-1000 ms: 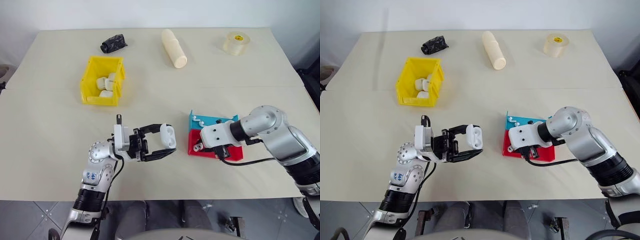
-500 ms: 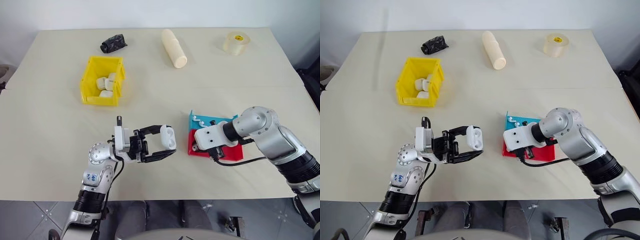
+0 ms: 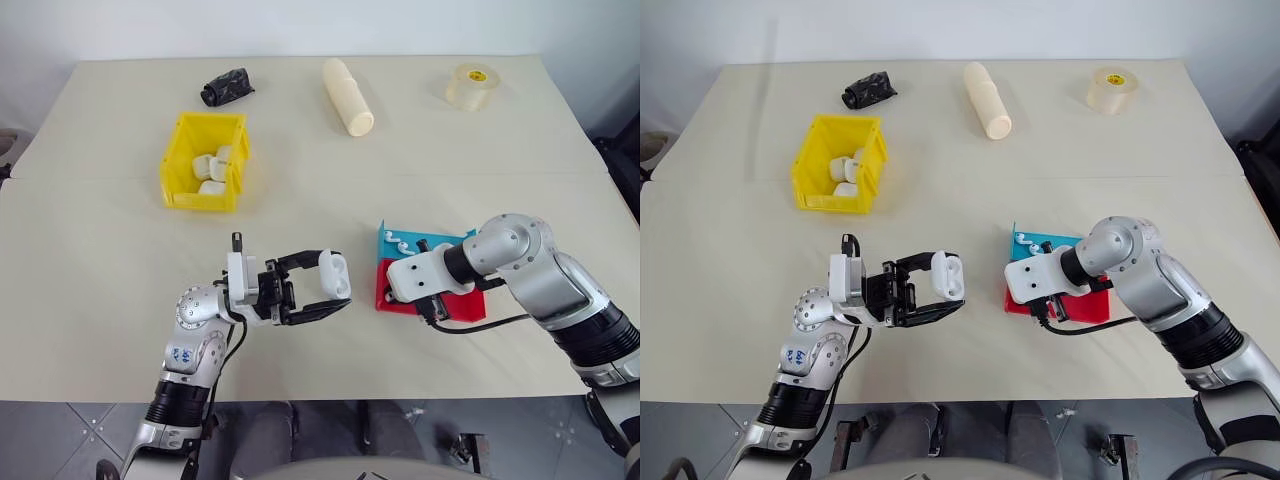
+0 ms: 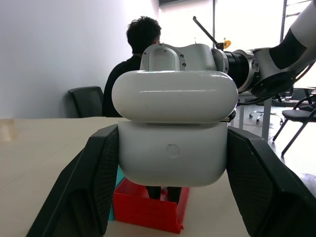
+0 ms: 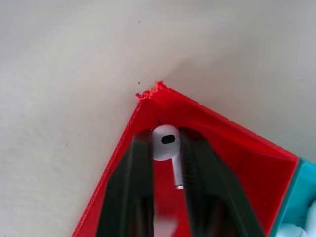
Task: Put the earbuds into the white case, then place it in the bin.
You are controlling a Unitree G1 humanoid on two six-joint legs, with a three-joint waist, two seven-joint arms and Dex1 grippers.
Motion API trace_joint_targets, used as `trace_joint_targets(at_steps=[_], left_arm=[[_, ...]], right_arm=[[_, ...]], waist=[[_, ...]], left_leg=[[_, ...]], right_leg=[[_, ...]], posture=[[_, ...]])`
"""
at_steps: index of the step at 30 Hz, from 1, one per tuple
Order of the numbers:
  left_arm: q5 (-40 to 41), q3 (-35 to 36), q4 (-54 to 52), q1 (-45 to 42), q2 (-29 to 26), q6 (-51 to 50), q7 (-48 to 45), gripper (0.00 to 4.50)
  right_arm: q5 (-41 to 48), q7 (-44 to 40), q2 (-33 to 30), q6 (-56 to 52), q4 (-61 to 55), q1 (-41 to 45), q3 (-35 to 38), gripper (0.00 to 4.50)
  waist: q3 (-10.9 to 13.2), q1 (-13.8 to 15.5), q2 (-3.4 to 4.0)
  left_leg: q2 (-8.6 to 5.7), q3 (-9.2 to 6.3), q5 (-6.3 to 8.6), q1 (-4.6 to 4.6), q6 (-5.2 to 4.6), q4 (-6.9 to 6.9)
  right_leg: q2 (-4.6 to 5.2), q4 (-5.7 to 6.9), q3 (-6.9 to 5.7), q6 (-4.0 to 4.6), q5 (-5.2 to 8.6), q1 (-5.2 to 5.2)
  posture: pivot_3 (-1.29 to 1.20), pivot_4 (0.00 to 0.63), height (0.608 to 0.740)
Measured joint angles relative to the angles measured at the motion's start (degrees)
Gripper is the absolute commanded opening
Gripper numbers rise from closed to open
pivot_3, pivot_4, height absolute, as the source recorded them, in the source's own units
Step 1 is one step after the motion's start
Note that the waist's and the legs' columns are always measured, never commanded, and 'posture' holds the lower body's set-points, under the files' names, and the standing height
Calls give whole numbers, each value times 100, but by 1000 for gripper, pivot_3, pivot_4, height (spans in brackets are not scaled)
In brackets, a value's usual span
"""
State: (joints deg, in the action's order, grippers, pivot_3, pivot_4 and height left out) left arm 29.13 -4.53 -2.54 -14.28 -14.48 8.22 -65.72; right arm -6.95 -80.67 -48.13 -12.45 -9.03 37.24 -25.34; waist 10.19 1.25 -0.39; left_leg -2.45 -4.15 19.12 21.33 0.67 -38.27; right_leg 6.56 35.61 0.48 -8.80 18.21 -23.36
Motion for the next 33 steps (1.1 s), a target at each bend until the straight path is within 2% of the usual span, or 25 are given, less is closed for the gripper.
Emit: trace_joint_targets(at_steps=[12, 15, 20, 26, 33], left_arm=[[1, 18, 7, -6, -32, 0, -22, 2801], [3, 20, 8, -7, -41, -1, -25, 2801], [10, 20, 3, 2, -62, -15, -35, 2801], [78, 16, 0, -15, -93, -162, -80, 2801], [112, 12, 56, -246, -101, -356, -115, 2801]], right_arm=[[214, 56, -87, -196, -301, -291, 228, 367], [593, 101, -177, -334, -533, -463, 668, 367], [1632, 281, -235, -394, -736, -1294, 1938, 367], [3384, 1210, 889, -1058, -1068, -2106, 3231, 367], [5010, 2571, 2158, -1693, -1761, -2571, 3535, 367]], waist=[[0, 4, 0], [0, 12, 0], [1, 22, -1], [1, -2, -1], [1, 8, 0]], left_leg=[[-1, 0, 0, 1, 0, 0], [0, -2, 0, 2, 0, 0], [-1, -1, 1, 3, 0, 3], [8, -2, -1, -2, 3, 4], [3, -5, -1, -1, 3, 5]], right_leg=[[1, -1, 0, 0, 0, 0], [2, -1, -1, 0, 0, 0], [3, -5, -1, 0, 0, 3], [-4, 2, -1, 3, -2, 2], [0, 2, 0, 4, -2, 1]], posture=[[0, 150, 740], [0, 150, 740], [0, 150, 740], [0, 150, 740], [0, 150, 740]])
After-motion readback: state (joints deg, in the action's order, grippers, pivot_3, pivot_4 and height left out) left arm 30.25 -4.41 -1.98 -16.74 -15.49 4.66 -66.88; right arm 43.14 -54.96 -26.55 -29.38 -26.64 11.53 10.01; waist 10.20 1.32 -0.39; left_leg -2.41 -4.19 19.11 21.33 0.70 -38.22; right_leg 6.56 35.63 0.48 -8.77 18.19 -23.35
